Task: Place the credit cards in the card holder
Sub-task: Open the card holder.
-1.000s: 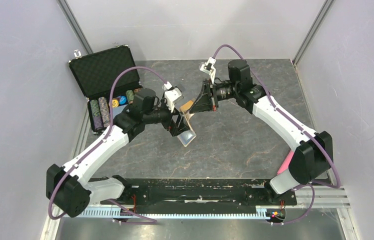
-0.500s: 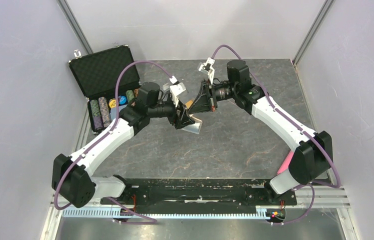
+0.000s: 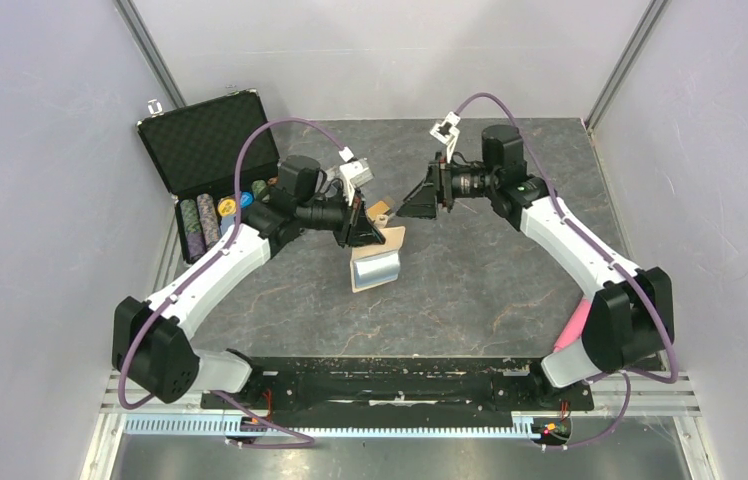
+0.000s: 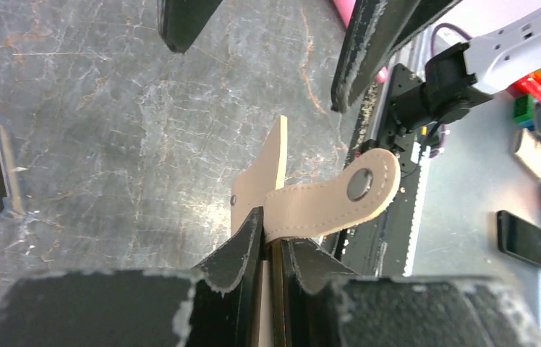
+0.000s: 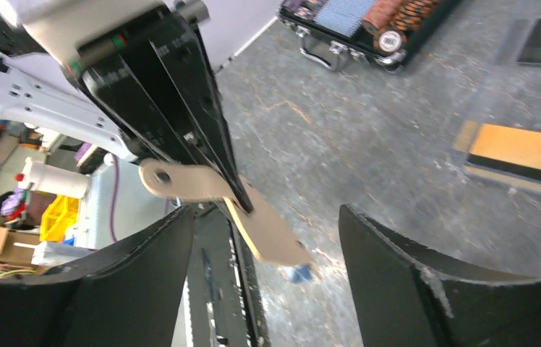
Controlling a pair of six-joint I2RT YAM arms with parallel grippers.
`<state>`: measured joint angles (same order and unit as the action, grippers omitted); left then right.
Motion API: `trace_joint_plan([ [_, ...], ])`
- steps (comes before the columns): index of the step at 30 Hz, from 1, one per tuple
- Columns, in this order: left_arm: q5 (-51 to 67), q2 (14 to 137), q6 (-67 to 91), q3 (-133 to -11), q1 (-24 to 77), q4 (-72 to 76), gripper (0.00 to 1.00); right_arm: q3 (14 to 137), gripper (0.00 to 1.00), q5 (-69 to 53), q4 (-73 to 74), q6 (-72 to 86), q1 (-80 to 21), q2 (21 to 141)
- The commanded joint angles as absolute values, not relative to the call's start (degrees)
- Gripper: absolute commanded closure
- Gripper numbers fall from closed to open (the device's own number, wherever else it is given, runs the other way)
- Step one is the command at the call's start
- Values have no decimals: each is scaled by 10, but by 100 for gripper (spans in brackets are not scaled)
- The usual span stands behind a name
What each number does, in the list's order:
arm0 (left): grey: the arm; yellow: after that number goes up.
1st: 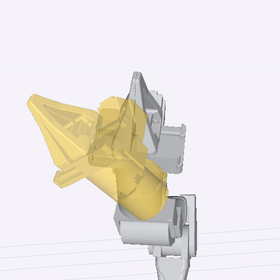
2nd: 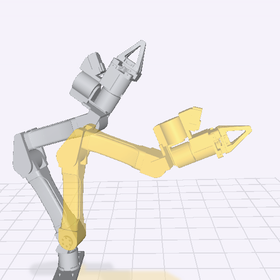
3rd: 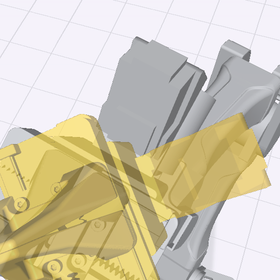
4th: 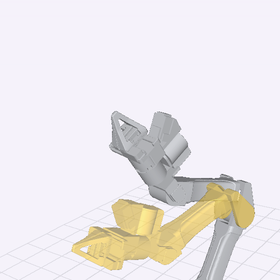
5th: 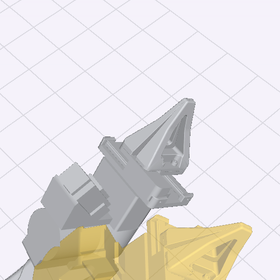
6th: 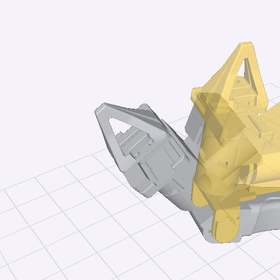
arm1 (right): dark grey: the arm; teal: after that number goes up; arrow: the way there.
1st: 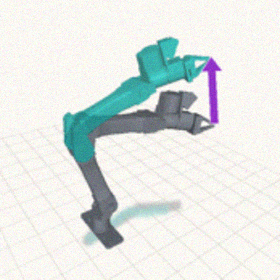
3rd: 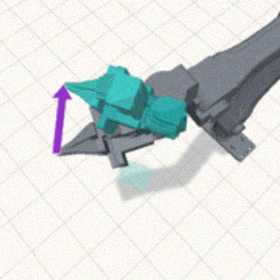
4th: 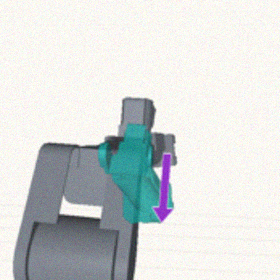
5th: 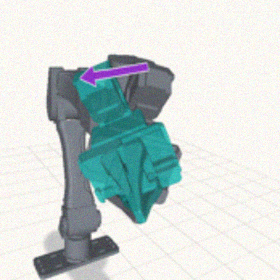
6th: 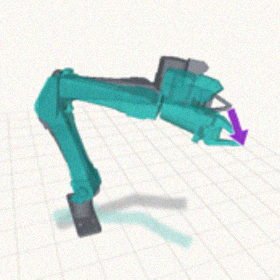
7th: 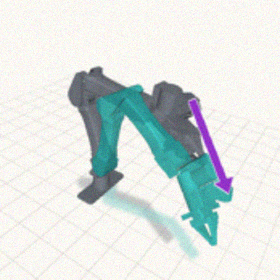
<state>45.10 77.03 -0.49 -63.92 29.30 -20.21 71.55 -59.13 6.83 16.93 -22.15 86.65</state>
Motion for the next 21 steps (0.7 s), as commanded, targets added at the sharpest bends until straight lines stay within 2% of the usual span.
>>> trace_joint_plan([
  [1,525,772,95,-668,274,-172,85,679,21,-596,36,145,-212,819],
  [3,545,774,121,-667,267,-155,91,657,18,-620,19,145,-212,812],
  [5,555,774,138,-668,265,-145,93,638,16,-642,6,146,-212,805],
  [10,574,773,172,-667,263,-115,93,582,15,-682,-111,215,-226,790],
  [12,575,771,185,-667,263,-101,91,573,17,-682,-134,230,-237,797],
  [14,574,770,194,-667,263,-93,90,563,30,-682,-171,259,-253,808],
  [16,571,768,202,-667,262,-87,88,554,54,-673,-222,301,-262,818],
  [17,569,767,203,-667,261,-88,86,547,70,-667,-267,337,-264,822],
  [18,566,765,204,-667,261,-89,84,538,88,-662,-307,377,-264,825],
  [19,559,762,203,-668,260,-93,78,532,100,-654,-351,404,-262,829],
  [21,525,751,189,-670,255,-117,68,532,100,-640,-384,435,-260,836],
])
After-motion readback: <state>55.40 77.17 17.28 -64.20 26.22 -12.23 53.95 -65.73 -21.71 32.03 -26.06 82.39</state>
